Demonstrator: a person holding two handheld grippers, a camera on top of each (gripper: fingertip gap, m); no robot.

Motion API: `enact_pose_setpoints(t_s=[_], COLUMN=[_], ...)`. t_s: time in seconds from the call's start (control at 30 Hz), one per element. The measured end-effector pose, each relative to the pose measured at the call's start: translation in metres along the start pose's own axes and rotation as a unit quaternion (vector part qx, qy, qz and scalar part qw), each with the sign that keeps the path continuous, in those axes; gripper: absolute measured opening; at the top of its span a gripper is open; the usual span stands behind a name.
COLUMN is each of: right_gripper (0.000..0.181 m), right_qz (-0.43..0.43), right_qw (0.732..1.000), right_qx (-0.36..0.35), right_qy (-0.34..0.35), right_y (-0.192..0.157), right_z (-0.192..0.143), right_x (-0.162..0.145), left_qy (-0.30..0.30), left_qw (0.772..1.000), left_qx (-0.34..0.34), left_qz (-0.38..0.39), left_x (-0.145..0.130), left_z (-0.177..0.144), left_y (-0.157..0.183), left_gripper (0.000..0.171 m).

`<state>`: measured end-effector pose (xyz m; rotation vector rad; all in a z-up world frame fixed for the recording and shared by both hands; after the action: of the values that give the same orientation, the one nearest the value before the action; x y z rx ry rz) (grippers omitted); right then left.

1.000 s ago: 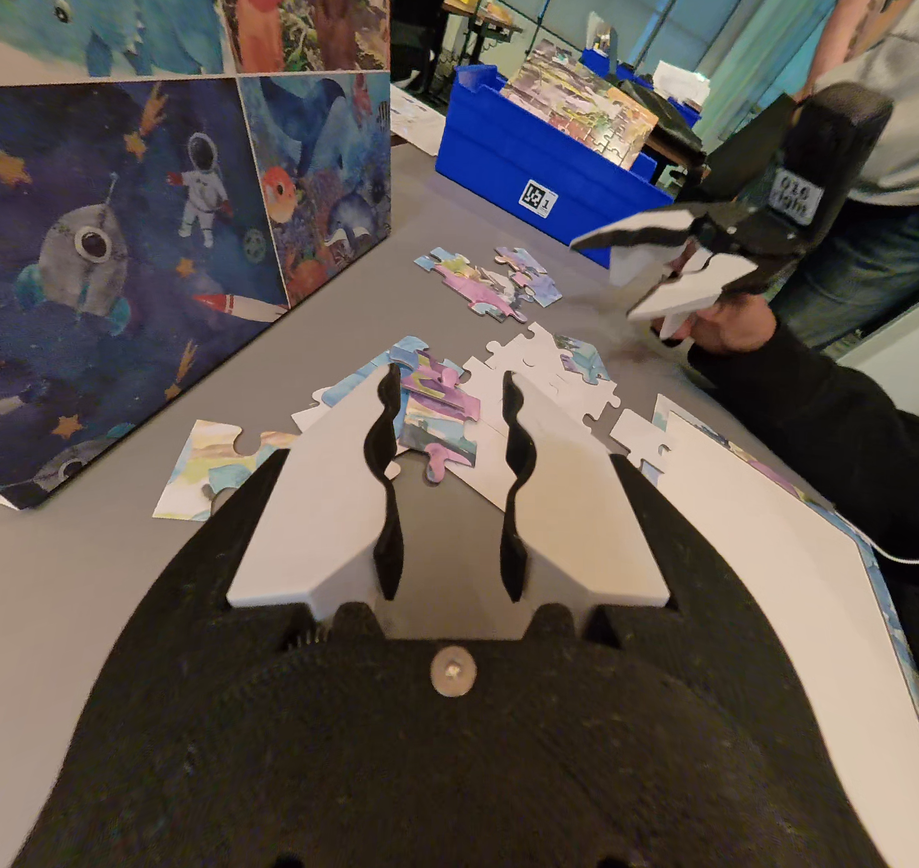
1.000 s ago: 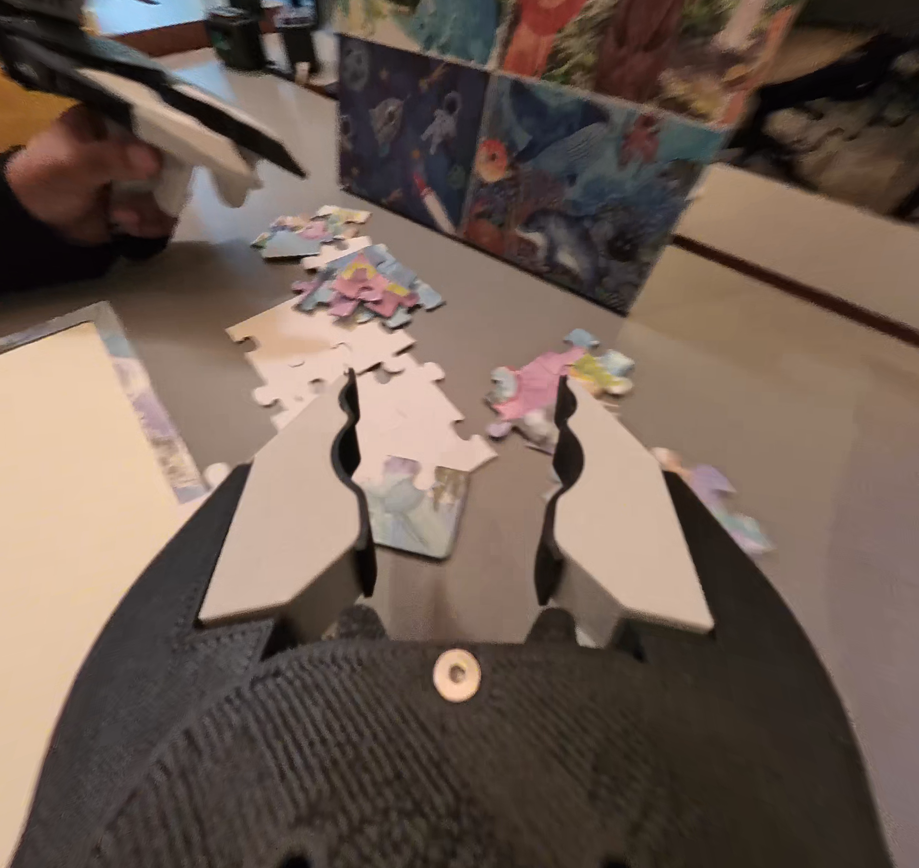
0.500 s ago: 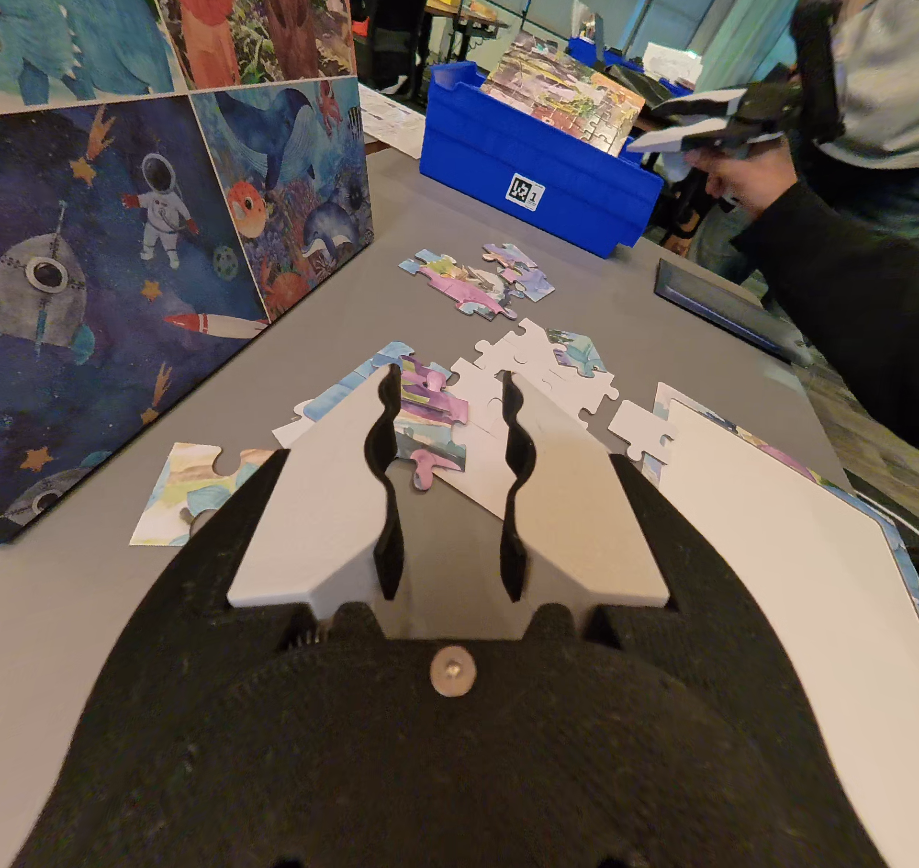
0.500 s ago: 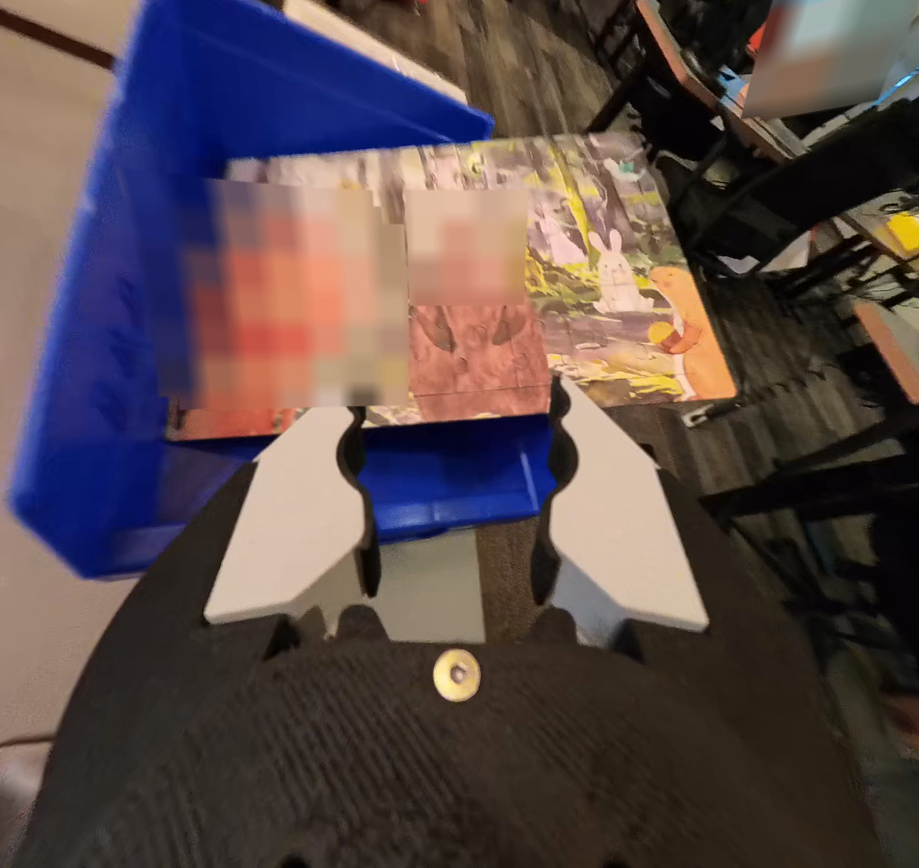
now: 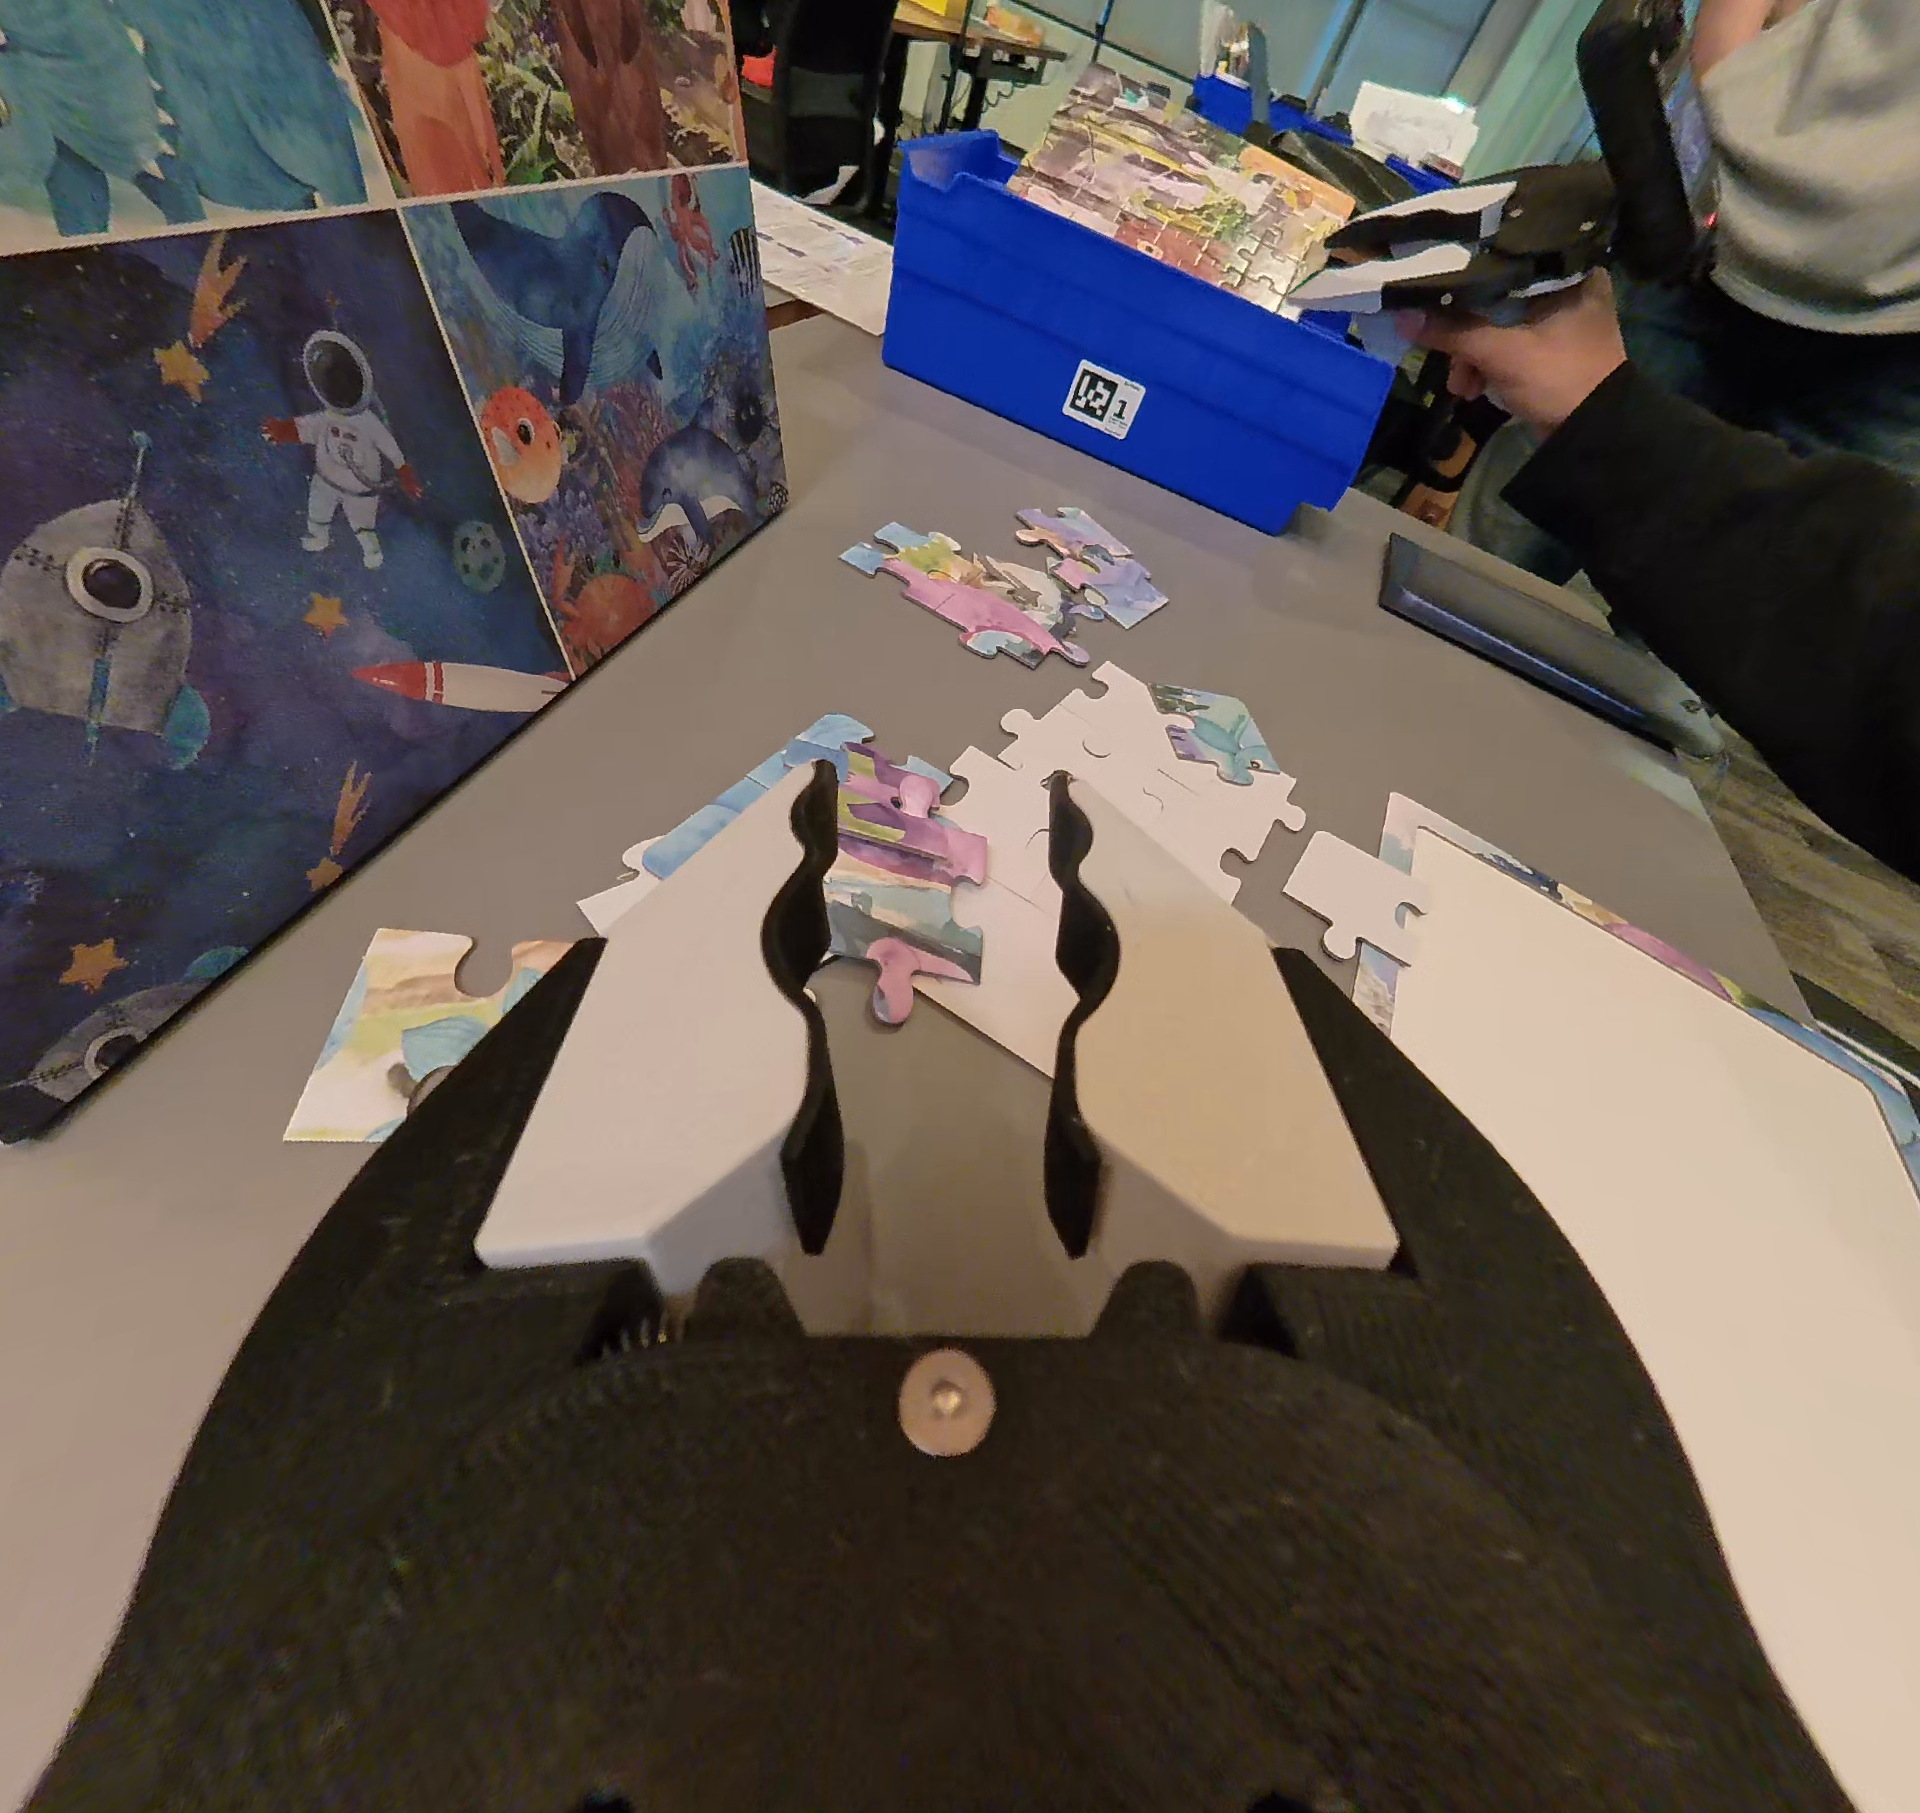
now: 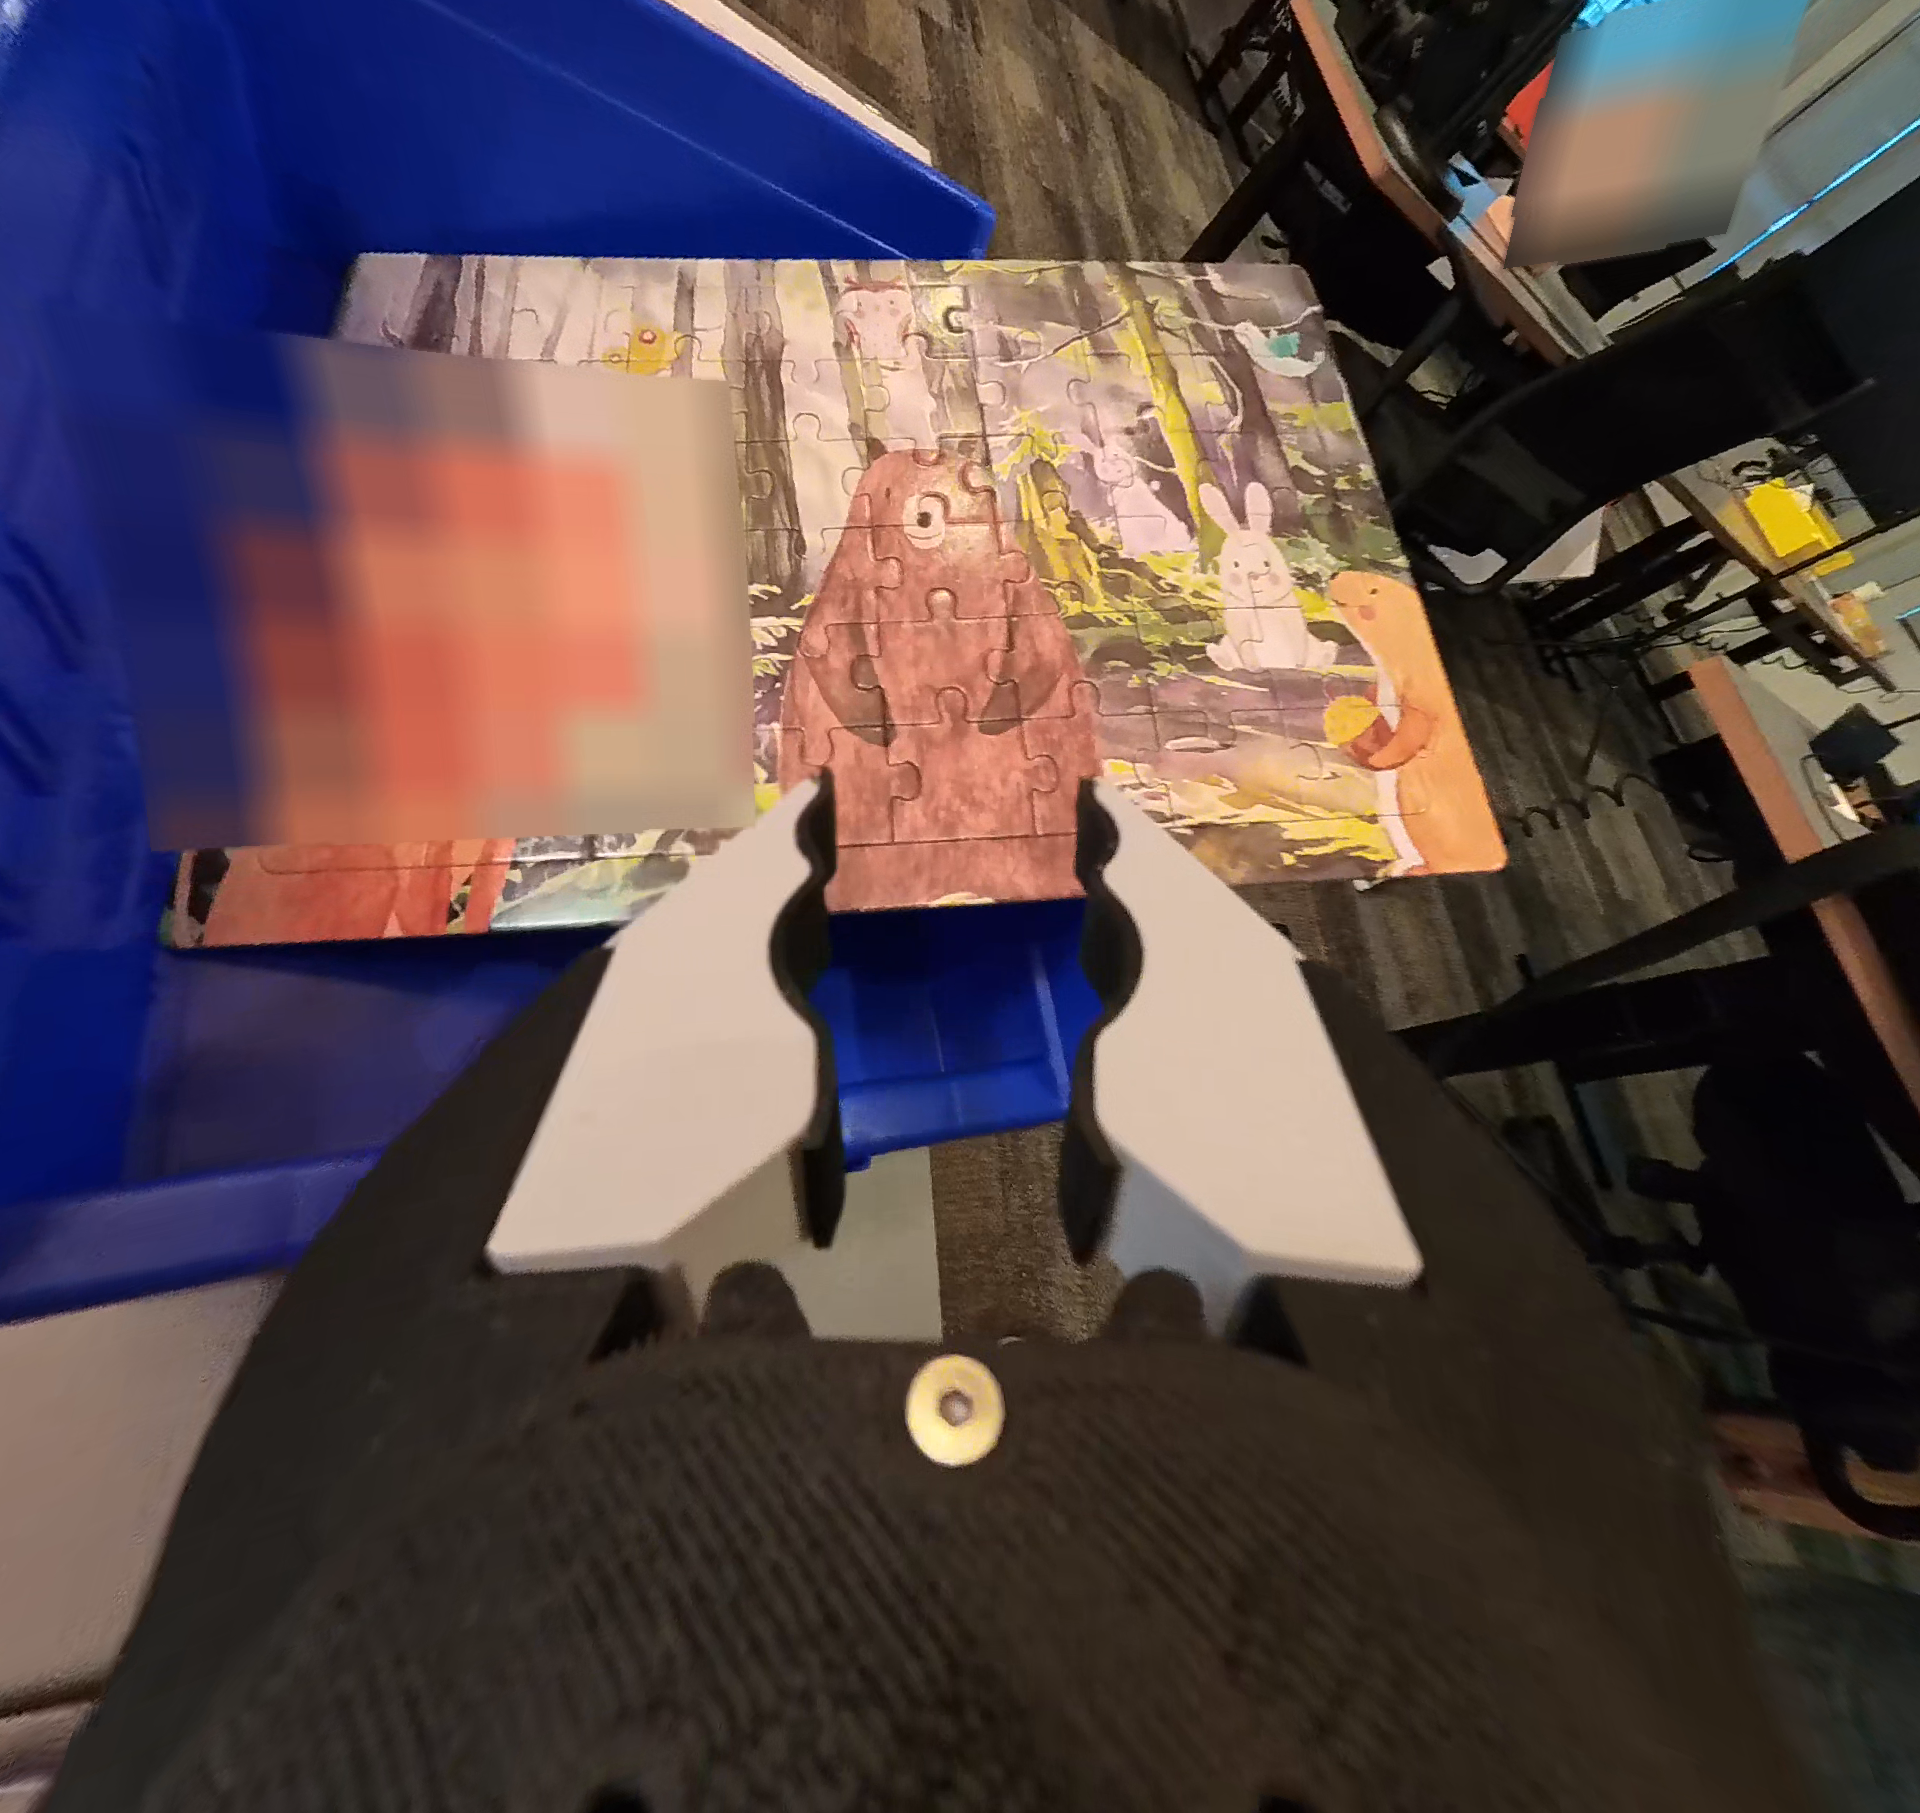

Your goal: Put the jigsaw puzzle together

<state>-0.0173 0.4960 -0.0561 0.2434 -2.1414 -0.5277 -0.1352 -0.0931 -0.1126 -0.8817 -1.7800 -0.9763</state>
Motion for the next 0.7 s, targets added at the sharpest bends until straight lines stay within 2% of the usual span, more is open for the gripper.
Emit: enact_pose_setpoints(t_s=[0.07,0.23,0.33,0.7], right_gripper=[0.029,0.005,0.0,0.0], right_qz=[-0.002,0.018,0.027,0.068], right_qw=[1.0,0.999,0.999,0.996], right_qx=[-0.022,-0.036,-0.04,-0.048], right_qy=[0.0,0.0,0.0,0.017], right_y=[0.003,0.008,0.012,0.02], right_z=[-0.001,-0.001,-0.002,-0.008], right_x=[0.0,0.001,0.001,0.004], left_qy=[0.0,0.0,0.0,0.0], left_qw=[1.0,1.0,1.0,1.0], left_qx=[0.0,0.0,0.0,0.002], left_qz=[0.001,-0.001,-0.002,0.002], left_x=[0.0,0.0,0.0,0.0], left_z=[0.0,0.0,0.0,0.0], left_y=[0.0,0.0,0.0,0.0], left_gripper=[0.038,0.038,0.038,0.038])
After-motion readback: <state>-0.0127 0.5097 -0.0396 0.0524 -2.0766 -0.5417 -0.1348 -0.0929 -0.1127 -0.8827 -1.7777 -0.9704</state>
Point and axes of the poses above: each gripper's, where its closed fingertips meet, z out along the fingers, x out of its top, y = z × x across the jaws, the point moved 10 cm from there along -z, back along the fingers, and after that the axes turned 10 degrees about x, right-handed, at the moved point
